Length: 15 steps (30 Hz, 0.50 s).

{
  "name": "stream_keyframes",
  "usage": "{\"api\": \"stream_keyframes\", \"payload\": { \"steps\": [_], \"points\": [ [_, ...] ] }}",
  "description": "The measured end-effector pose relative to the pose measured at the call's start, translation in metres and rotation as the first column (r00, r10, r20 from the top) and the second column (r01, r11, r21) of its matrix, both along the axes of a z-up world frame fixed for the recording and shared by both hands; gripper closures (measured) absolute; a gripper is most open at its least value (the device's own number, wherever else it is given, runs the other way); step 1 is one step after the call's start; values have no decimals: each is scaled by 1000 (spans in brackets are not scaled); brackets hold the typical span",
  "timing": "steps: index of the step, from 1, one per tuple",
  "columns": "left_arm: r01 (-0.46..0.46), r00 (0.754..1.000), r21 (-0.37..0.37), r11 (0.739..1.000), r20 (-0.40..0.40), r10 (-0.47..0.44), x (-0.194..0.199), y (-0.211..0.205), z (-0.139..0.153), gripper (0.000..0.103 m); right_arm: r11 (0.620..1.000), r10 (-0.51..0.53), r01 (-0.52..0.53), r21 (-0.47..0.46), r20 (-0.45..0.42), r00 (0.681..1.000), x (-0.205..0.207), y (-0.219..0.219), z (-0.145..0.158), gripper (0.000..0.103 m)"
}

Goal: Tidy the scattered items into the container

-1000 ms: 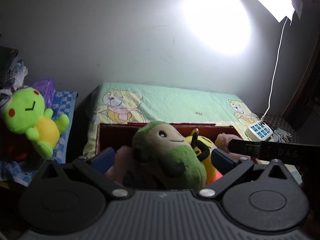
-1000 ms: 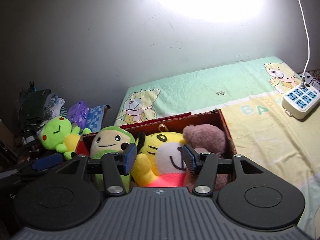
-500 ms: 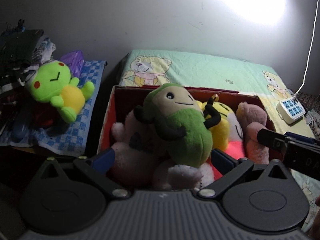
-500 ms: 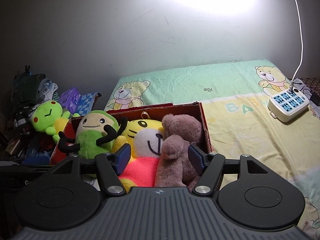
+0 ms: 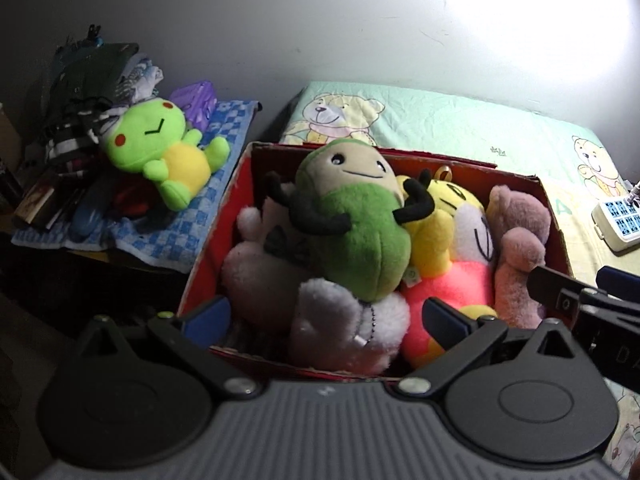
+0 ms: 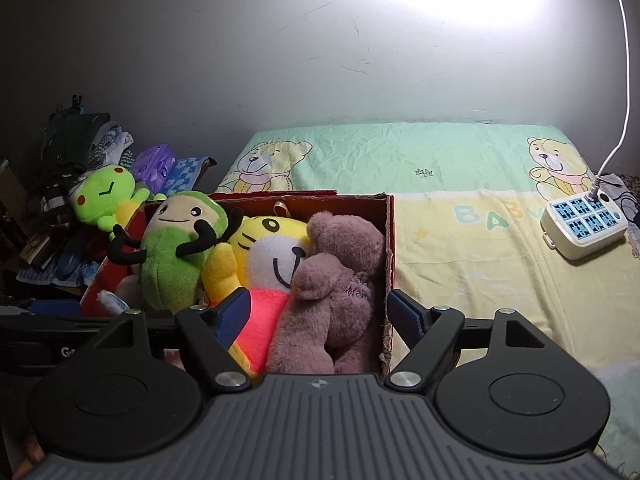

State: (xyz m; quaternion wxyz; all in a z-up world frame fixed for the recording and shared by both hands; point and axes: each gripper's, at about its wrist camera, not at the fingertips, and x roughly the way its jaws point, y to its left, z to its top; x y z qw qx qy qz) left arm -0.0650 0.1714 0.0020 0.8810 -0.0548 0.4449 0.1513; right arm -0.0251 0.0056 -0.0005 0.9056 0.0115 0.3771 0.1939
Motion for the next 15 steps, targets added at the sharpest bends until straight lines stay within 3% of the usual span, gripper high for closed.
{"api": "stream_keyframes", "payload": {
  "steps": [3, 8, 12, 15],
  "points": [
    [-38, 999, 33, 999, -8, 38, -1, -9, 0, 1, 999, 33, -33, -11, 11, 999, 0, -4, 1, 18],
    [-75, 996, 70, 995, -47, 78, -3, -21, -4, 1, 997, 47, -44, -56, 48, 998, 0, -11, 4, 17],
    [-104, 991, 82, 991, -81, 111, -7, -26, -5, 1, 998, 65, -65, -3, 6, 998, 5, -21, 1, 17],
    [-127, 984, 110, 986, -110, 139, -12, -31, -9, 1, 998, 50, -51, -47, -10, 999, 6, -21, -4, 19]
  ]
}}
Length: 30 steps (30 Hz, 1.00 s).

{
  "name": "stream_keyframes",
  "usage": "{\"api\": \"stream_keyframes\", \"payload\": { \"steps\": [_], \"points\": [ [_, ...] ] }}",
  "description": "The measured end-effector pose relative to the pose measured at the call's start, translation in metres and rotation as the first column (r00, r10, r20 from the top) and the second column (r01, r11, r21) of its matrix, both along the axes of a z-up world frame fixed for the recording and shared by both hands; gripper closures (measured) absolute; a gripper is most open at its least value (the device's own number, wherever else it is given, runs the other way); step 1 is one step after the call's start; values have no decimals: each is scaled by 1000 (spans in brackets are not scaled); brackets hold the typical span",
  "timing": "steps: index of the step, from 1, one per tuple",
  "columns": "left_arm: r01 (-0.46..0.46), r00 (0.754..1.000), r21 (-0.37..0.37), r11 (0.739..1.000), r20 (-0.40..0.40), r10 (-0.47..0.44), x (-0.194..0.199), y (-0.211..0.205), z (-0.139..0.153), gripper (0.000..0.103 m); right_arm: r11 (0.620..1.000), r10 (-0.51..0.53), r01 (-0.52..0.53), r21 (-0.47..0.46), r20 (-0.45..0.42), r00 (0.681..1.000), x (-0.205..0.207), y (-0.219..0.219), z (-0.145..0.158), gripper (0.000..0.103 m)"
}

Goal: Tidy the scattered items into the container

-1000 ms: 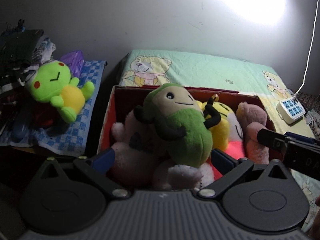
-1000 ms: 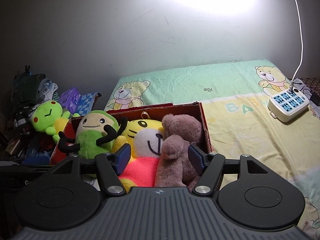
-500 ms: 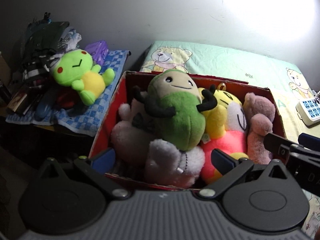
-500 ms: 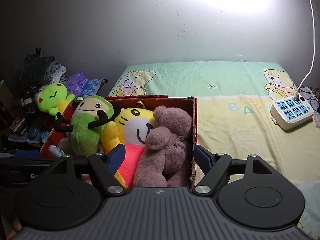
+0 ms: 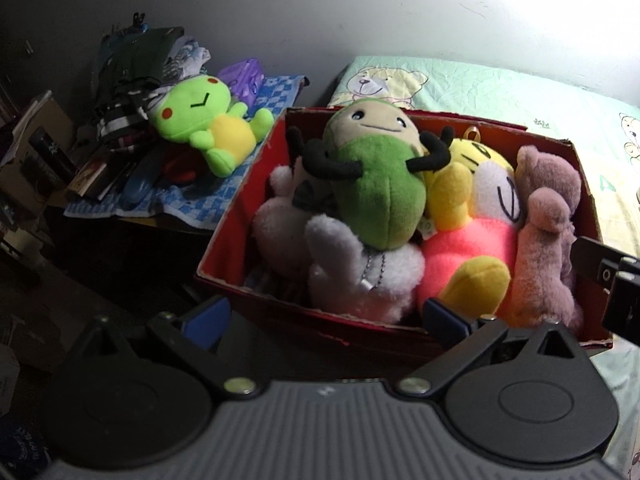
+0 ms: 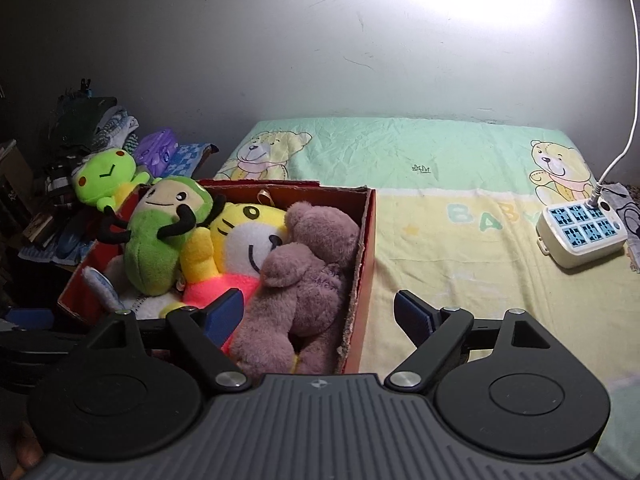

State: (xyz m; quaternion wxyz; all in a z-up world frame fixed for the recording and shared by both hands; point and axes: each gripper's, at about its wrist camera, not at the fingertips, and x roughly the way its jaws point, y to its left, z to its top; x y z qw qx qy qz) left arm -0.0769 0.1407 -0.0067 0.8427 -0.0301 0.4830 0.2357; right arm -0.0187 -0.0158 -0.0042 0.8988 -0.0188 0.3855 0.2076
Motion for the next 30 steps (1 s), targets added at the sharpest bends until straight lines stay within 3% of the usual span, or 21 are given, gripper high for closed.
{"api": "stream_keyframes", "payload": {
  "steps": [5, 10, 15, 18, 30],
  "points": [
    [10, 999, -34, 999, -39, -11, -6, -3, -1, 1, 1000, 15, -15, -5, -38, 999, -2, -4, -5, 22],
    [63, 998, -1, 998, 20, -63, -4, -2, 10, 1, 1000, -18, 19, 21, -63, 998, 1, -5, -3, 22],
    [141, 990, -83, 986, 21, -140, -7, 8, 14, 1, 1000, -27, 28, 8, -55, 998, -4, 1, 8, 22],
    [192, 981, -110, 975, -4, -194, -14, 9, 7, 1, 998, -69, 68, -20, -42, 997, -10, -2, 8, 22],
    [308, 938, -208, 928, -98, -333, -27, 10, -43, 1, 964, -267, 264, -40, -166, 949, -40, -12, -23, 22]
  ]
}}
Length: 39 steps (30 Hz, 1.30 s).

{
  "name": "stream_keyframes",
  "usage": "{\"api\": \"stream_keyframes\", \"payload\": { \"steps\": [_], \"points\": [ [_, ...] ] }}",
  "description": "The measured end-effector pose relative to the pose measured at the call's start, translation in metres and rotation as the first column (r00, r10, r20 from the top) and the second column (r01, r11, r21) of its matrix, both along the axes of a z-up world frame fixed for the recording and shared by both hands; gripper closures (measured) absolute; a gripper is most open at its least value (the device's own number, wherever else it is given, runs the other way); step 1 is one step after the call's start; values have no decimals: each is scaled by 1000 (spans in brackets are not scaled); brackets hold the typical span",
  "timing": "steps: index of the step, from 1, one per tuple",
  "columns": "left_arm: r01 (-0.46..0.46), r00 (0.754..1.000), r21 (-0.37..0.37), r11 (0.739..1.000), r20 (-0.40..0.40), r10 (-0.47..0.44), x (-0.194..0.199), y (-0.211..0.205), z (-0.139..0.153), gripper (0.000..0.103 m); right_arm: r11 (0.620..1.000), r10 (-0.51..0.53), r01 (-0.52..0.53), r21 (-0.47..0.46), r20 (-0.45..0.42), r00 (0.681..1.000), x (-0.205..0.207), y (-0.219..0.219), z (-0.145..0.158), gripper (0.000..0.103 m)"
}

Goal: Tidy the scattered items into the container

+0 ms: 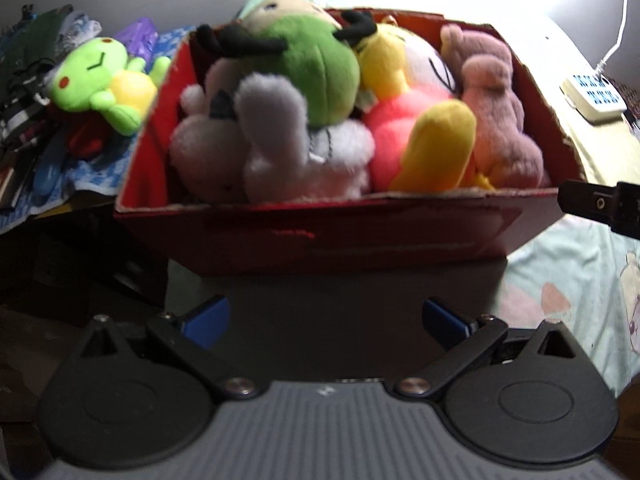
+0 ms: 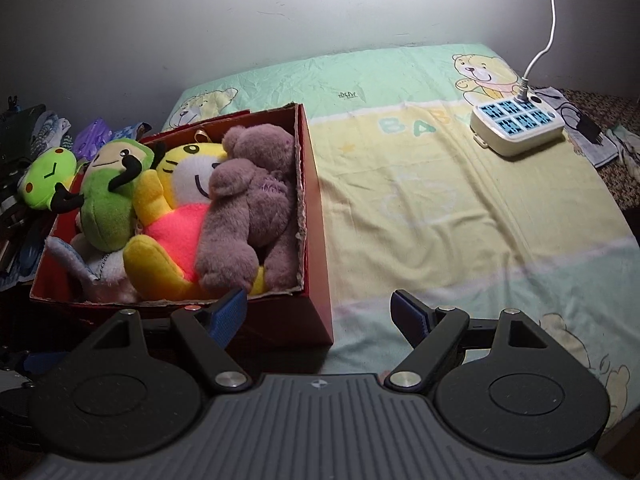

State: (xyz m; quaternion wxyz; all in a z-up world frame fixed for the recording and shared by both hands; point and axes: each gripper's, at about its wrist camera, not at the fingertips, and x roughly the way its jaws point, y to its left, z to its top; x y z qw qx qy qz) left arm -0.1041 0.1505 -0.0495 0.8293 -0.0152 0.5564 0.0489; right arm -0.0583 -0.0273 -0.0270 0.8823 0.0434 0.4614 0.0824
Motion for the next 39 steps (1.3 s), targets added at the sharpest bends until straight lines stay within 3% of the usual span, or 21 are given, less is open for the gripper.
{"api": "stream_keyframes", "payload": {
  "steps": [8, 13, 18, 26, 39],
  "points": [
    [189, 980, -64, 980, -53, -192, -2, -37, -15, 1, 988, -146, 142, -68, -66, 987, -10, -20, -16, 21],
    [274, 961, -38, 961, -31, -275, -3, -65, -11, 1, 967, -244, 234, -101, -103, 964, -9, -42, -29, 21],
    [323, 945, -12, 946, -43, -323, 6, -89, -12, 1, 960, -251, 236, -150, -91, 964, -7, -53, -32, 21],
    [326, 944, -23, 945, -48, -327, 13, -109, -12, 1, 963, -259, 249, -105, -98, 961, 0, -73, -31, 21],
    [177, 981, -2, 984, -85, -176, 6, -77, -19, 1, 989, -127, 114, -89, -159, 979, 0, -43, -48, 21]
  ]
}}
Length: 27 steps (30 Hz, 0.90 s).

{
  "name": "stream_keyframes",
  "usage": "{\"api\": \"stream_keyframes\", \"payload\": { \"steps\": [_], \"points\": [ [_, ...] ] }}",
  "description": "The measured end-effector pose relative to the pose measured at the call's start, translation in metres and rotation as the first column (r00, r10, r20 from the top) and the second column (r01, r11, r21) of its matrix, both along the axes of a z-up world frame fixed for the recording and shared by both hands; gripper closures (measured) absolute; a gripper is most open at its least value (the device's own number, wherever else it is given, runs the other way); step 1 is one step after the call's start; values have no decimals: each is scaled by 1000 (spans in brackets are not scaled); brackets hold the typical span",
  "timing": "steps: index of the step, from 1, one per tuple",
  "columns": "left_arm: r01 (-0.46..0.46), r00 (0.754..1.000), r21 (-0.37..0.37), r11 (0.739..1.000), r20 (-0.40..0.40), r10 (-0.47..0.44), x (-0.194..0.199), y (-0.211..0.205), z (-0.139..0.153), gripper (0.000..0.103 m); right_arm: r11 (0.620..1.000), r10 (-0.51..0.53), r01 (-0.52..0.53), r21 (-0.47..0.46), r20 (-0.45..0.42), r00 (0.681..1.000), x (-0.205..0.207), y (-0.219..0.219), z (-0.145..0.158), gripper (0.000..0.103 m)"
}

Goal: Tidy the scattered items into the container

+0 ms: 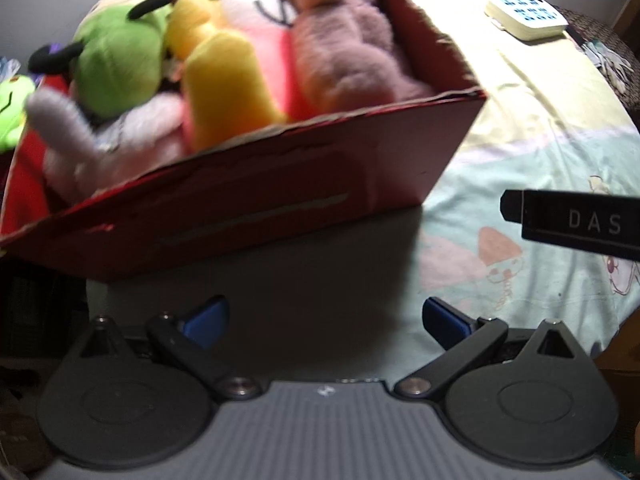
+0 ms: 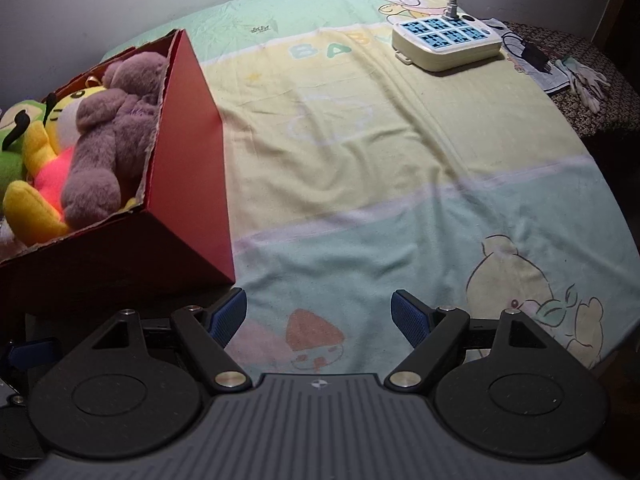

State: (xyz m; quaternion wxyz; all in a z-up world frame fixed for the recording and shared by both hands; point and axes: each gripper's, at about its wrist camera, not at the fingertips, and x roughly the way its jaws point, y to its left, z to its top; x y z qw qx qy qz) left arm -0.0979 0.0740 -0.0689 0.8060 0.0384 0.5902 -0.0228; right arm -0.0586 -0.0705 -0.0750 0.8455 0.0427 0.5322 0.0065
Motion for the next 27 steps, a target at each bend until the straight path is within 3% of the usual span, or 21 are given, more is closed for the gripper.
{"api": "stream_keyframes", "payload": {
  "steps": [15, 27],
  "points": [
    [-134, 991, 11, 991, 12, 134, -16, 46, 7, 1, 989, 143, -144, -25, -22, 989, -13, 51, -3, 21],
    [-204, 979, 4, 979, -7, 204, -17, 71, 9, 1, 983, 180, -181, -20, -41, 983, -12, 72, -5, 20]
  ]
}}
